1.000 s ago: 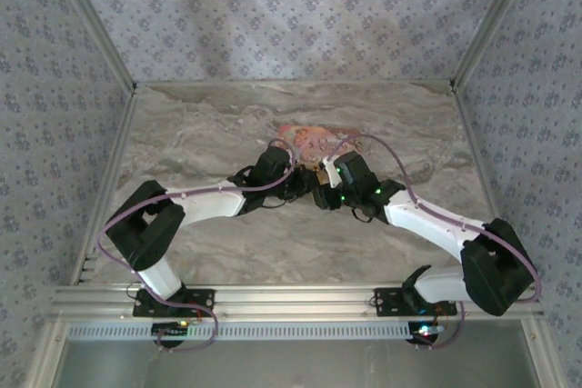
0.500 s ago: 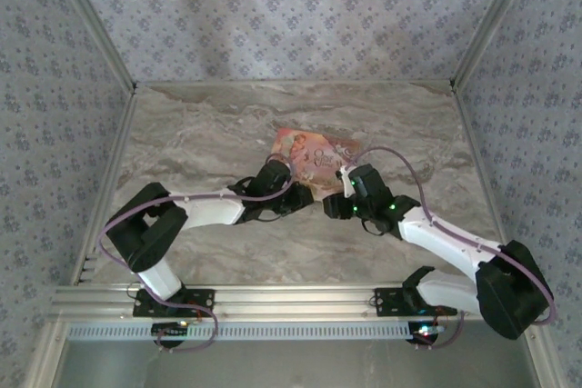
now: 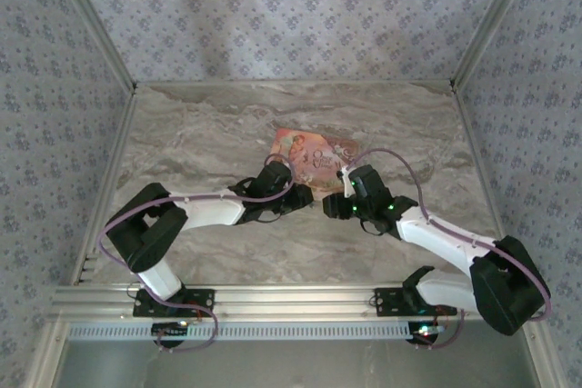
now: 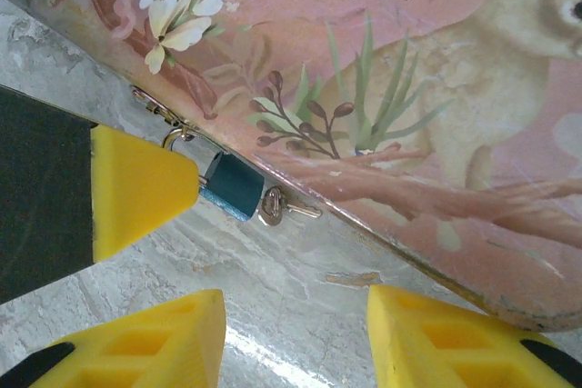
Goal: Unlock a padlock with a key
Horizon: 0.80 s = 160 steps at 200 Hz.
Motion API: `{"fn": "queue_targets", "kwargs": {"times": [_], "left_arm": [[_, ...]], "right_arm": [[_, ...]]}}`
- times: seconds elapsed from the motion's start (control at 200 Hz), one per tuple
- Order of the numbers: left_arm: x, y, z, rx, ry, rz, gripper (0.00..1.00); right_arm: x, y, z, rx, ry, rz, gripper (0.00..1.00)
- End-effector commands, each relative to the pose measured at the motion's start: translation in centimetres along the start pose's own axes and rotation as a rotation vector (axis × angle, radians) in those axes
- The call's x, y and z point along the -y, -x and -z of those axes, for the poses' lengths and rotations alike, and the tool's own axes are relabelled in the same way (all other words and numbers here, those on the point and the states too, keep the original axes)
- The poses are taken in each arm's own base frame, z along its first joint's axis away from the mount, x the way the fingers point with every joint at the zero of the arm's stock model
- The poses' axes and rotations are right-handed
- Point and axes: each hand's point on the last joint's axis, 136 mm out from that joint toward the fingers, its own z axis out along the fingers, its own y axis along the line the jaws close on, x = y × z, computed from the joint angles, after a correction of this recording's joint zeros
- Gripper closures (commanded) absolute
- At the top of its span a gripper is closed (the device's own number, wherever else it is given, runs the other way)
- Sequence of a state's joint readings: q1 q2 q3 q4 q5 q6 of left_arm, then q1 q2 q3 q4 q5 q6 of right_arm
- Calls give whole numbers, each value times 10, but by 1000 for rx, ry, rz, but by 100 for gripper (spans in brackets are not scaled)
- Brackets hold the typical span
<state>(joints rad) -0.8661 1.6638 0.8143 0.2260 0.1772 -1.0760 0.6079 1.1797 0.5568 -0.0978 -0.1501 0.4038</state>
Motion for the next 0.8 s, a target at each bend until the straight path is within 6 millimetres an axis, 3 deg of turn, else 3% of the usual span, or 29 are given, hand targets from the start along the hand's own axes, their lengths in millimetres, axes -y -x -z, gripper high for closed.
{"fn": "queue_targets", "kwargs": {"times": [0.0,0.225,0.46,0.795], "left_arm": [[1,2,7,19,10,-31,66],[-5,3,13,40,27,-18,63],[-11,12,45,133,43,-33,60],[-27,33,92,257,104,-44,52]], "right_arm": [[-1,0,2,12,15,-10,53],[-3,-7,1,-2,17,6,55],[10,-9,-2,-8,-28,-22,57],[42,44,-17,38,-129,-68,60]]}}
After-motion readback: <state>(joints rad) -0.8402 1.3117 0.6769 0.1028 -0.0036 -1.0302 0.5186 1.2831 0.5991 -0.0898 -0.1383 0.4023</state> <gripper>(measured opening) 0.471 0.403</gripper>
